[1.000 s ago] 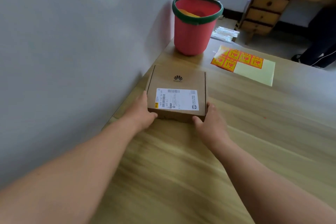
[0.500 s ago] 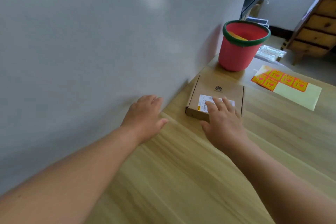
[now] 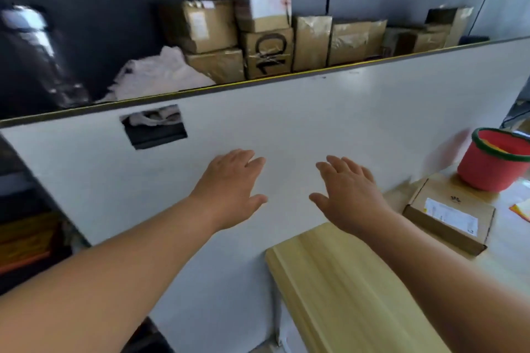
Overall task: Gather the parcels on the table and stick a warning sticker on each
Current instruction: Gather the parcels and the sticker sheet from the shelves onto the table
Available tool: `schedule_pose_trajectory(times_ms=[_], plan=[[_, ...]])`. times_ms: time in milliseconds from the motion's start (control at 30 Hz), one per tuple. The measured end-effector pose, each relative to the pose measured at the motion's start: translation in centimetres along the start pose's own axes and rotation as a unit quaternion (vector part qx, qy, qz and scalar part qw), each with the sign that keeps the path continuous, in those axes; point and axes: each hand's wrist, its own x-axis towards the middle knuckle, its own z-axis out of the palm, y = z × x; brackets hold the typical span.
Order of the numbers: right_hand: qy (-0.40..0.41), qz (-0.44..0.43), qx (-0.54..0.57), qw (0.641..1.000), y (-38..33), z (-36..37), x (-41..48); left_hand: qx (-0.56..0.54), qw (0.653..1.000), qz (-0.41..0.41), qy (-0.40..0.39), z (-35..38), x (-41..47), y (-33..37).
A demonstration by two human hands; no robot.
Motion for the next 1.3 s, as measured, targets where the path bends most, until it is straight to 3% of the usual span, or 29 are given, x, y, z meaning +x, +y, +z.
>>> schedule_pose_trajectory(times_ms=[367, 600, 1000, 1300], plan=[[0.087, -0.231, -0.002, 0.969, -29.5, -6.4, -9.1, 0.031, 0.978, -0.177, 0.102, -10.8, -28.2, -16.7], [0.089, -0.303, 0.087, 0.945, -42.3, -8.6, -11.5, 0.024, 0.946, -0.288, 0.145, -14.2, -38.9, -23.8], [0.063, -0.271, 0.242, 0.93, -55.1, -7.9, -0.2, -0.026, 0.863, -0.45, 0.229, -15.3, -40.7, -39.6], [0.08, -0.208, 0.335, 0.916, -61.4, -6.8, 9.9, -0.096, 0.799, -0.509, 0.306, -14.8, -37.2, -51.4]])
